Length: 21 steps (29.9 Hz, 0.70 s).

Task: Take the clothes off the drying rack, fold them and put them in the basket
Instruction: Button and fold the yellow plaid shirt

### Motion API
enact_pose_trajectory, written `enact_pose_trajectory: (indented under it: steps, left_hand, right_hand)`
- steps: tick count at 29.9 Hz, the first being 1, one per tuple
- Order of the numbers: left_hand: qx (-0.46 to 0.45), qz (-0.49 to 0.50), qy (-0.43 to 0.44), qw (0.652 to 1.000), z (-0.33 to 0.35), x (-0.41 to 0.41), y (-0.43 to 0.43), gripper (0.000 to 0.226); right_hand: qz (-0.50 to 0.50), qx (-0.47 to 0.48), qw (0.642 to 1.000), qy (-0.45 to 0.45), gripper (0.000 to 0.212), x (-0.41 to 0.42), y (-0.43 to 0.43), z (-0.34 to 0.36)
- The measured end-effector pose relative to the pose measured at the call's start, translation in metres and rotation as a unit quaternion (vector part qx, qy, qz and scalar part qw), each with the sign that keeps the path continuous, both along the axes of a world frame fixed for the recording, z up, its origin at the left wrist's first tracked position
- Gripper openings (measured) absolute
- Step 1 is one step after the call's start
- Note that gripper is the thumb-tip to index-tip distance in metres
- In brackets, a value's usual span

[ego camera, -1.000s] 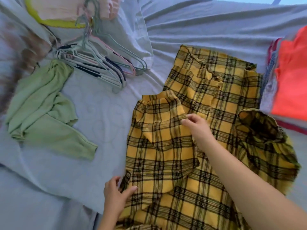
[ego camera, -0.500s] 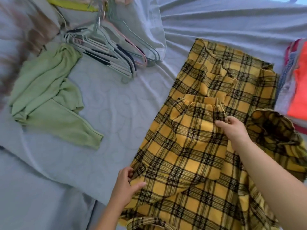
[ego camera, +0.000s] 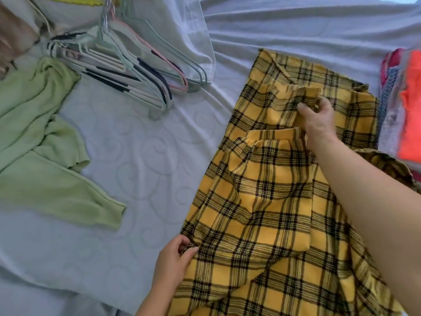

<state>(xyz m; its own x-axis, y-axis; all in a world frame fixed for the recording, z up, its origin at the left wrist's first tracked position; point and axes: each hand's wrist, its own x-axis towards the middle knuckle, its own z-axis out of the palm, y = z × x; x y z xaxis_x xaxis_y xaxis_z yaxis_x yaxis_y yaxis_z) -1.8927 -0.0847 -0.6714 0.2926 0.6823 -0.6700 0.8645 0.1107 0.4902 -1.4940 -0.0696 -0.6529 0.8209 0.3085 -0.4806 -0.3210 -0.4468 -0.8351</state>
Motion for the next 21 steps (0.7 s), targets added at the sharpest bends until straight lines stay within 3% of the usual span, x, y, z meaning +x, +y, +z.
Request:
enact_pose_trajectory:
  steps: [5,10,16,19,21]
  left_hand:
    - [-0.021,-0.019,-0.003,1.000,0.011,0.005,0.007,0.027]
    - [0.084,-0.108,-0.052,0.989,0.019,0.066,0.057,0.032]
    - [0.248,-0.334,-0.119,0.902,0.028,0.240,0.135,0.036]
    - [0.296,-0.411,-0.093,0.858,0.029,0.319,0.159,0.045]
    - [0.295,-0.418,-0.053,0.857,0.019,0.354,0.176,0.048]
  right_hand:
    - [0.001,-0.043,0.995,0.086,0.062,-0.002,-0.027,-0.010]
    - [0.028,-0.056,0.992,0.113,0.060,-0.068,-0.081,0.015]
    - [0.027,-0.029,0.987,0.154,0.057,-0.078,-0.105,0.005]
    - [0.020,-0.002,0.988,0.153,0.054,-0.061,-0.094,-0.001]
    - [0.019,0.024,0.990,0.135,0.056,-0.043,-0.078,-0.005]
